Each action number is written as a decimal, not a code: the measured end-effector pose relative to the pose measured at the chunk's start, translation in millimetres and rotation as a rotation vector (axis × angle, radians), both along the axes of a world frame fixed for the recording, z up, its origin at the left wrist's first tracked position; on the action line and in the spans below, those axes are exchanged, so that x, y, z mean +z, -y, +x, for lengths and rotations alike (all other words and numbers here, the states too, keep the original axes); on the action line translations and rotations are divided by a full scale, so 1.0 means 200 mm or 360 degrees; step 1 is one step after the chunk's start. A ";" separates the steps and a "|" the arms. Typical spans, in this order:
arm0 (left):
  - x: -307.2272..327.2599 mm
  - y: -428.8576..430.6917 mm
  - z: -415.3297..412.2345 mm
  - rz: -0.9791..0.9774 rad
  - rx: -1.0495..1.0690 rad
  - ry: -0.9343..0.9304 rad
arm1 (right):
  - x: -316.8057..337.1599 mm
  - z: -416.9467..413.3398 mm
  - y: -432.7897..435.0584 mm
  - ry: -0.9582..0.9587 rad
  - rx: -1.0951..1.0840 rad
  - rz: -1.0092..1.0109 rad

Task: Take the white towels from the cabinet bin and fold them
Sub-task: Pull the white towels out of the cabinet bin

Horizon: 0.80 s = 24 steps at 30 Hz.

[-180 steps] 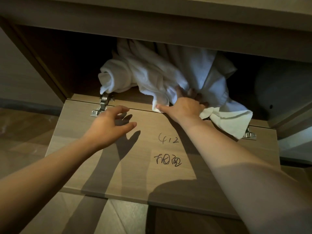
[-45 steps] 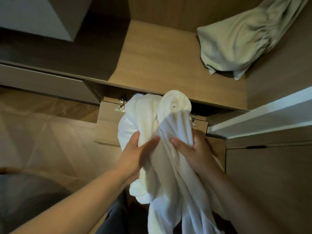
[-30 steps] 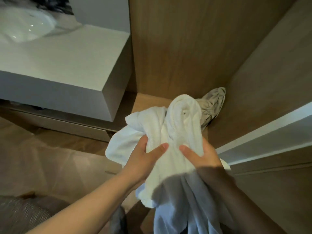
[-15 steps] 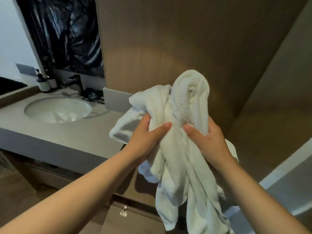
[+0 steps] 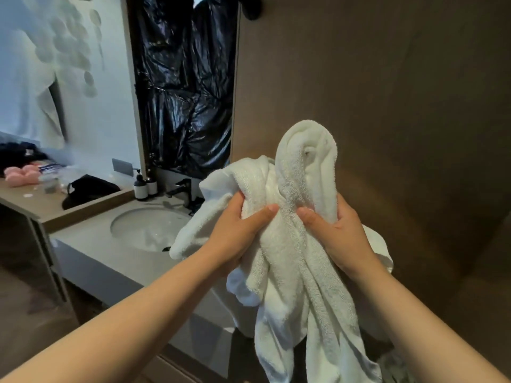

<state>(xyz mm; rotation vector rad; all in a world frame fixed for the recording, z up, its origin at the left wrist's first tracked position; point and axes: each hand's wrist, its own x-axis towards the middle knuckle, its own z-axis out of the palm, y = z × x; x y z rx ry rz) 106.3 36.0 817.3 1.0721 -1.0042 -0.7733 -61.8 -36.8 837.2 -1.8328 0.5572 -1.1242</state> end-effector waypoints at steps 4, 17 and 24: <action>-0.01 0.14 0.37 0.0040 0.0036 0.0097 | -0.01 0.34 0.13 0.0001 -0.0009 -0.0024; 0.07 0.68 1.15 0.0047 0.0049 0.0255 | 0.05 1.10 0.60 -0.0056 -0.0151 -0.0135; -0.73 0.86 1.20 0.0620 0.0151 -0.0026 | -0.65 1.25 0.89 -0.0537 -0.0043 0.0165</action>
